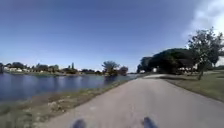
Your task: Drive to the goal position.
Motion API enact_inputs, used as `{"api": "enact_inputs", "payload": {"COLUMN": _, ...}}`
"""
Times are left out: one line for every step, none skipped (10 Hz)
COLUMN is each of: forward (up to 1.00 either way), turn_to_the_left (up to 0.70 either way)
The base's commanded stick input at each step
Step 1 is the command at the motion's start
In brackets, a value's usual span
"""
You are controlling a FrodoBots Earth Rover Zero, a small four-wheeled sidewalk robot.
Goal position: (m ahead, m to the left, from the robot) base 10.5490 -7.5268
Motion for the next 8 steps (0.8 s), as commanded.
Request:
{"api": "enact_inputs", "payload": {"forward": 0.85, "turn_to_the_left": 0.0}}
{"api": "enact_inputs", "payload": {"forward": 0.85, "turn_to_the_left": 0.0}}
{"api": "enact_inputs", "payload": {"forward": 0.85, "turn_to_the_left": 0.0}}
{"api": "enact_inputs", "payload": {"forward": 0.85, "turn_to_the_left": 0.0}}
{"api": "enact_inputs", "payload": {"forward": 0.85, "turn_to_the_left": 0.0}}
{"api": "enact_inputs", "payload": {"forward": 0.85, "turn_to_the_left": 0.0}}
{"api": "enact_inputs", "payload": {"forward": 0.85, "turn_to_the_left": 0.0}}
{"api": "enact_inputs", "payload": {"forward": 0.85, "turn_to_the_left": 0.0}}
